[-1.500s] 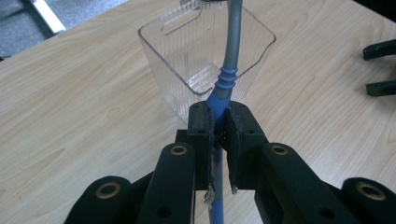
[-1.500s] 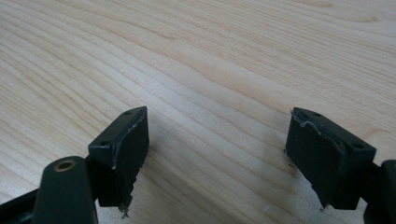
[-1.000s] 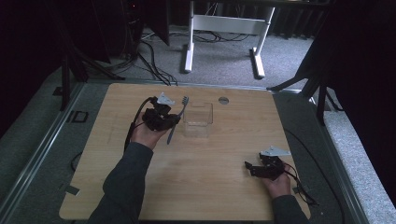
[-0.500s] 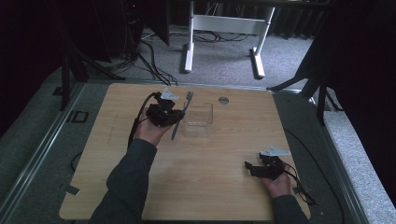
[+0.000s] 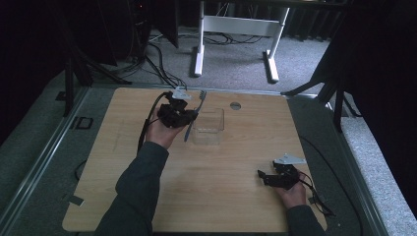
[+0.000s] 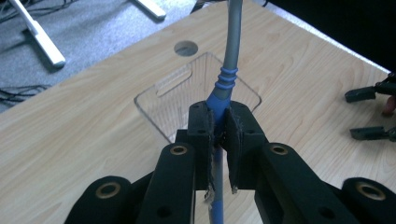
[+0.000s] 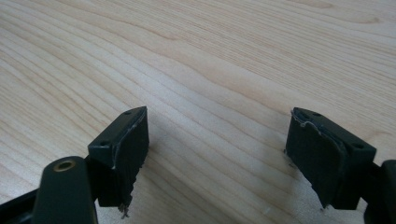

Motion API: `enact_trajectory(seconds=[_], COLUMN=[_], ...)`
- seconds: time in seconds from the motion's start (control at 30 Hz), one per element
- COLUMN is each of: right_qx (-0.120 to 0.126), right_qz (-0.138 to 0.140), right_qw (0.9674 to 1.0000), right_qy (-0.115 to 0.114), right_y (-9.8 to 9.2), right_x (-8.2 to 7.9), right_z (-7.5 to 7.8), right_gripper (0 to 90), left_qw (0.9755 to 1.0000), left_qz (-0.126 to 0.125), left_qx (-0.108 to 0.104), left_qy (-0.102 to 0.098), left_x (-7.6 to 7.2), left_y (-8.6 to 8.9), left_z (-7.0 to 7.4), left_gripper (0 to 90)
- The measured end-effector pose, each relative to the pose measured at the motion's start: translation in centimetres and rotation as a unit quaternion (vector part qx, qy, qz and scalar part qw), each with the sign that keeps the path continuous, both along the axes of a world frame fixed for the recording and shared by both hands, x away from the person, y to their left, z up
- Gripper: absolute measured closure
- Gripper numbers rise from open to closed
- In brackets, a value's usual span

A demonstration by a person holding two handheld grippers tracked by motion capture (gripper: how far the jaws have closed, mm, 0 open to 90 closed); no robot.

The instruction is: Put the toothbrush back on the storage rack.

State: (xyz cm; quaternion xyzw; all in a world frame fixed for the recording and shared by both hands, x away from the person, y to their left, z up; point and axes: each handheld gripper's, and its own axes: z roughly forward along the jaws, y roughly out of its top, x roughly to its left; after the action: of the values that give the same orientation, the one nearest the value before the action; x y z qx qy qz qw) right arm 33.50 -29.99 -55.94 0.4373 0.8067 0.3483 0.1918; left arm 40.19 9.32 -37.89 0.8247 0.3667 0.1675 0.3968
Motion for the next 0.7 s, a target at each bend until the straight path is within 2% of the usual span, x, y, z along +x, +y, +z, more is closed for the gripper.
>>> enact_trajectory(seconds=[0.7], right_qx=[0.001], right_qz=[0.0], right_qw=[1.0], right_qy=[0.0], right_y=[0.07], right_x=[0.09], right_z=[0.0], right_gripper=[21.0], left_qw=[0.9994], left_qz=[0.002], left_qx=[-0.024], left_qy=[-0.024], left_x=[0.8], left_y=[-0.01], left_z=[-0.17], left_gripper=[81.3])
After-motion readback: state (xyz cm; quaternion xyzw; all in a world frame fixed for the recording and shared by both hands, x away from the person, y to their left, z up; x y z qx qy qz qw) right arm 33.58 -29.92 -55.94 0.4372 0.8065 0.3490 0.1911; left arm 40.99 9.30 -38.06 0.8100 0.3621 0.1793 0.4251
